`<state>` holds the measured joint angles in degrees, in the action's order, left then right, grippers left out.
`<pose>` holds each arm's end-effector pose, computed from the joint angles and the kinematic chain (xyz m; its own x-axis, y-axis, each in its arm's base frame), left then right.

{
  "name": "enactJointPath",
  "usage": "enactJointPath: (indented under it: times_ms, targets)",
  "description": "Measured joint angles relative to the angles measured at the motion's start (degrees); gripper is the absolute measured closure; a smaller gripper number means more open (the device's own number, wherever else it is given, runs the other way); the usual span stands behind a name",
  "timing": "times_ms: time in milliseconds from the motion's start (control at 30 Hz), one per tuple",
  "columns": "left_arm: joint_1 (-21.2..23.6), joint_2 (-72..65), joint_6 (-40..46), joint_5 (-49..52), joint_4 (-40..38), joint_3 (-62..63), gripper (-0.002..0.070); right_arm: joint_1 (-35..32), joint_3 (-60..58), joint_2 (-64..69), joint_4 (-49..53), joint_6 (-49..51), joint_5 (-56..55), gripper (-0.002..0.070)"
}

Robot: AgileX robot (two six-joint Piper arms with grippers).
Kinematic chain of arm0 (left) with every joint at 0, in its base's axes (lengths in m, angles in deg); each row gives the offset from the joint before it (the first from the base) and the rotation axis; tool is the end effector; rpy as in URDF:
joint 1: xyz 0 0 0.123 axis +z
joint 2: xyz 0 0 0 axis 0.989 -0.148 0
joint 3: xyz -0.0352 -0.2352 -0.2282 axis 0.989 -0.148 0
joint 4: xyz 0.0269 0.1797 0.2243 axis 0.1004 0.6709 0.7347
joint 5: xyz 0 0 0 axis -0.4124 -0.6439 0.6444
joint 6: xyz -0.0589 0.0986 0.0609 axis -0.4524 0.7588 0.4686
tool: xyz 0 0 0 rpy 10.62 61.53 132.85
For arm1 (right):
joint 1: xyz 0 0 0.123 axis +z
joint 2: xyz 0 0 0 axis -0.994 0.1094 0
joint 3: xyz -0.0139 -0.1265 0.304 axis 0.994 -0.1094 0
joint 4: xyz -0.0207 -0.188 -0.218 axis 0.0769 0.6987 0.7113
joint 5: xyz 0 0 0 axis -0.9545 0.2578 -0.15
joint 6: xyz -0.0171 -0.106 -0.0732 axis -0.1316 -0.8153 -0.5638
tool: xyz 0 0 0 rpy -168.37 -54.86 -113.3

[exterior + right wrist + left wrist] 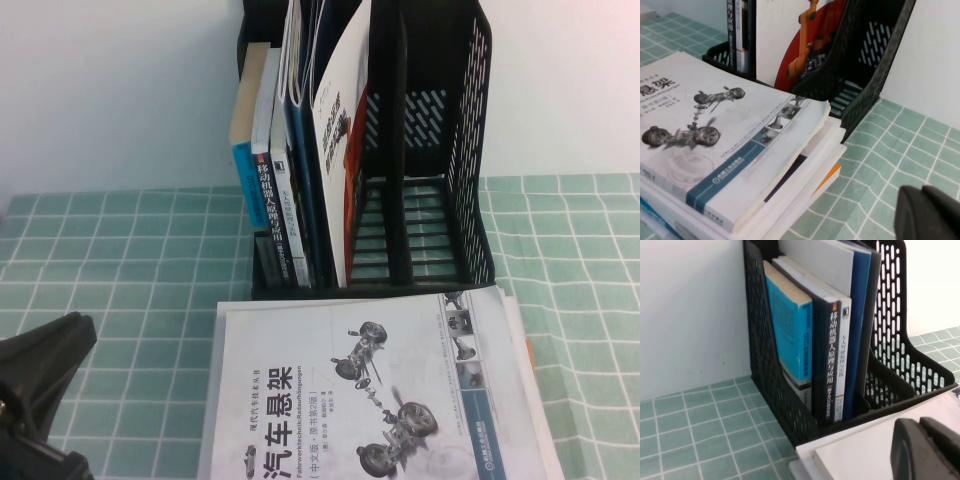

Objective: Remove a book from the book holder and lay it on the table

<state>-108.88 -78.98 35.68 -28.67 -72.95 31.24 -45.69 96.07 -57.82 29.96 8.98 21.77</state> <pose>0.1308 -0.0681 0.3112 -0.1744 -0.0393 -0.9839 0.4453 0.8881 -0.1144 0.0651 0.0236 0.2618 -0.0995 -0.2593 -0.9607 -0.5005 0.8475 -0.1769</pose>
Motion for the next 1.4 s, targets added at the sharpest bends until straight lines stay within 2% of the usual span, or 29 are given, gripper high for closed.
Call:
enactJointPath:
  times_ms: [167,433,600,867,1400]
  targets:
    - [3.8,5.8,0.8,1.0,-0.1,-4.4,0.0678,0.0,0.0,0.0,0.0,0.0,0.0,0.0678]
    - [16.3,21.3,2.3,2.4,-2.9,-16.4,0.0678,0.0,0.0,0.0,0.0,0.0,0.0,0.0678]
    - [20.6,27.1,3.7,2.8,-3.3,-22.8,0.0678,0.0,0.0,0.0,-0.1,0.0,0.0,0.0678]
    - [21.5,29.1,4.2,11.5,-5.0,-24.3,0.0678,0.0,0.0,0.0,-0.2,0.0,0.0,0.0678]
    - [21.5,29.1,6.6,11.9,-5.5,-24.3,0.0678,0.0,0.0,0.0,-0.2,0.0,0.0,0.0678]
